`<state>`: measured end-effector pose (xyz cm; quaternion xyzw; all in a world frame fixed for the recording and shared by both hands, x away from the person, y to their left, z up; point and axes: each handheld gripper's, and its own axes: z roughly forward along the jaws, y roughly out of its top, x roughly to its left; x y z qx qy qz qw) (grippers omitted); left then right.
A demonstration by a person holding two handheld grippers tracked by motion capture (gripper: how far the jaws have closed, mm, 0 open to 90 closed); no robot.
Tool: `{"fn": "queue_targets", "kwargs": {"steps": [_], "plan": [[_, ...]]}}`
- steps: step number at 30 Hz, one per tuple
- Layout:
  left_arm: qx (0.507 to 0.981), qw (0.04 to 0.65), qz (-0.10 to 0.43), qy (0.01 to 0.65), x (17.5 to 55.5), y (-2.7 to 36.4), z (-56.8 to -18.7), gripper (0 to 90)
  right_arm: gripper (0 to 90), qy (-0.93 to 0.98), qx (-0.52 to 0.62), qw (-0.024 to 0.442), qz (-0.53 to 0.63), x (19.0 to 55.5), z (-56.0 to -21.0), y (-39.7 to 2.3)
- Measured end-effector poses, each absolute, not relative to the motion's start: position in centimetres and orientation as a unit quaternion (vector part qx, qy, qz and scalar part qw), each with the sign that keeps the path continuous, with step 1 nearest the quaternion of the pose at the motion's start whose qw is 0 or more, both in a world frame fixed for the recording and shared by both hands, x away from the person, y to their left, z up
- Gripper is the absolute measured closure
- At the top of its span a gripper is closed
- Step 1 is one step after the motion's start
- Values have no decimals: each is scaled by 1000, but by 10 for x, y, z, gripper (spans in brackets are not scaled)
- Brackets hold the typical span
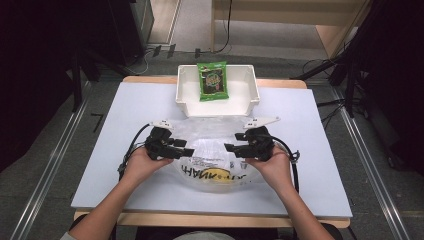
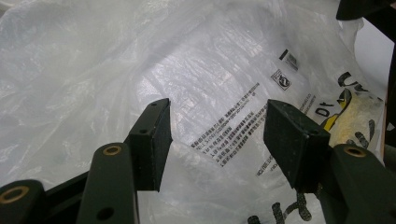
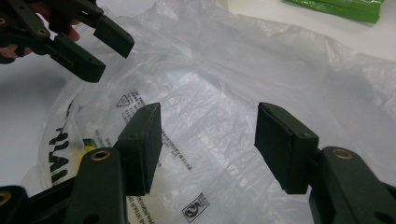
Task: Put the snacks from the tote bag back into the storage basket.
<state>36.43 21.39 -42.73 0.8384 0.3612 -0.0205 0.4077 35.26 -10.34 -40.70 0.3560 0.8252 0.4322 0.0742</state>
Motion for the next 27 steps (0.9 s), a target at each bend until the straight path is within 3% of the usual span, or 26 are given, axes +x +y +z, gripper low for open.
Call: {"fn": "queue_targets", "kwargs": {"steps": [27], "plan": [[846, 401, -16, 352, 366, 211, -430, 430, 431, 816, 374, 66, 436, 342, -443, -105]]}}
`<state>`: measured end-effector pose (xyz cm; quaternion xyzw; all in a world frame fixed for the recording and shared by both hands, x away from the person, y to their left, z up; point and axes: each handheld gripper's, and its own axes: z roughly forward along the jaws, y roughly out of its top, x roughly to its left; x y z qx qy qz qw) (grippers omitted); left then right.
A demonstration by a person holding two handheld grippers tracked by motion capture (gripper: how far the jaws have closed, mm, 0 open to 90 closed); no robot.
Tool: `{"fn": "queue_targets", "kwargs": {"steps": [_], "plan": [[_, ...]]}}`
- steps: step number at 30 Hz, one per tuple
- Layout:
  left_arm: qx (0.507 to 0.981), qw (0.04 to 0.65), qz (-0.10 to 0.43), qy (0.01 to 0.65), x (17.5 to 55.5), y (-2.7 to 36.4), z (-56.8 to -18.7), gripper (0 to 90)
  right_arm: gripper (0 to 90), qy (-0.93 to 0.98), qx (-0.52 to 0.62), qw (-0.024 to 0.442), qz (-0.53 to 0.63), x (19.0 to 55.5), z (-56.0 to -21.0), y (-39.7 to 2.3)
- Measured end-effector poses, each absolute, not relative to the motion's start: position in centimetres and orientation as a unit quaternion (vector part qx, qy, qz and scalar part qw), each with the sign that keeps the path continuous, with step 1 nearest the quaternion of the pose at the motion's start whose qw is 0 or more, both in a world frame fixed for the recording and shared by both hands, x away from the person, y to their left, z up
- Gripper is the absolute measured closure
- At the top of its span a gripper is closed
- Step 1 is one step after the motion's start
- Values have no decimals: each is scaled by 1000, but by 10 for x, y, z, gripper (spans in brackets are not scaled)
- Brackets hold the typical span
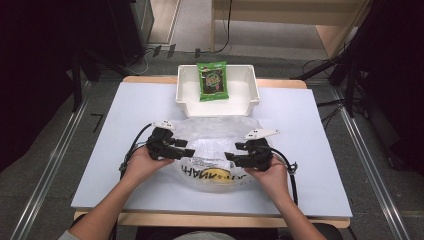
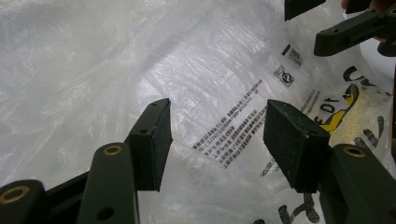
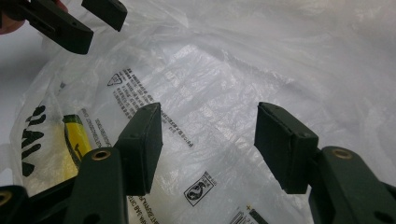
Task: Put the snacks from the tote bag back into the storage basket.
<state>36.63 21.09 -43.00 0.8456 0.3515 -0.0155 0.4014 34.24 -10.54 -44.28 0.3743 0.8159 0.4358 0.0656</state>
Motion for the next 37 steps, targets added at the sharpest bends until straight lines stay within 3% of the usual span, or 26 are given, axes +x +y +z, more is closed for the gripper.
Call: {"fn": "queue_targets", "kwargs": {"steps": [37], "plan": [[848, 397, -17, 350, 367, 210, -432, 430, 431, 818, 374, 58, 434, 342, -444, -104]]}}
